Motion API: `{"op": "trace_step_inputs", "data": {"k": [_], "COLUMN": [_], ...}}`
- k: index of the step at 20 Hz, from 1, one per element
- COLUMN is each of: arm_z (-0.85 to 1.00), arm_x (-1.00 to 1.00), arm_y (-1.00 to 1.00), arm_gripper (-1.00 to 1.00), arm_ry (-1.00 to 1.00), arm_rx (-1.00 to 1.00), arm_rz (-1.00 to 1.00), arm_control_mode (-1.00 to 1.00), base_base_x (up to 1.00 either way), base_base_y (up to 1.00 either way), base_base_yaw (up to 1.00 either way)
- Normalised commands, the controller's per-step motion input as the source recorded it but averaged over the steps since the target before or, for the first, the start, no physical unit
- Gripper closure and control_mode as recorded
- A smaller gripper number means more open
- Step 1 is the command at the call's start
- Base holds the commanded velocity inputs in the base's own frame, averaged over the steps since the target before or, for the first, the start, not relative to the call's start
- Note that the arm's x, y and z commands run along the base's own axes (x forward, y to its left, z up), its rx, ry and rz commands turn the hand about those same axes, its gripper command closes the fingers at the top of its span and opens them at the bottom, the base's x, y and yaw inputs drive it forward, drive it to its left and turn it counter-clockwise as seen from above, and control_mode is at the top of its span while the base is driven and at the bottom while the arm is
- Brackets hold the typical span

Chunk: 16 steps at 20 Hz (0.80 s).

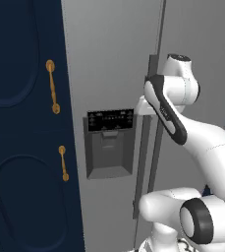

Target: Take the strawberry from the fridge and place it on top of the pancake, located on the dining counter.

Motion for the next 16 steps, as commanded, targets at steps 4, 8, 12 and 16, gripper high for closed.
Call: {"op": "trace_step_inputs", "data": {"k": [4, 8, 12, 16], "arm_z": [0.00, 0.00, 0.00, 0.00], "arm_x": [-0.05, -0.06, 0.00, 0.00], "arm_y": [0.00, 0.00, 0.00, 0.00], "arm_gripper": [-1.00, -1.00, -1.00, -1.00], "arm_ry": [-0.02, -0.01, 0.00, 0.00], "arm_rx": [0.00, 0.00, 0.00, 0.00], "arm_rz": [0.00, 0.00, 0.00, 0.00], "arm_control_mode": [-1.00, 1.00, 1.00, 1.00], "base_base_x": [0.00, -0.58, -0.95, -0.38], "base_base_y": [0.00, 0.00, 0.00, -0.23], "base_base_yaw": [0.00, 0.00, 0.00, 0.00]}}
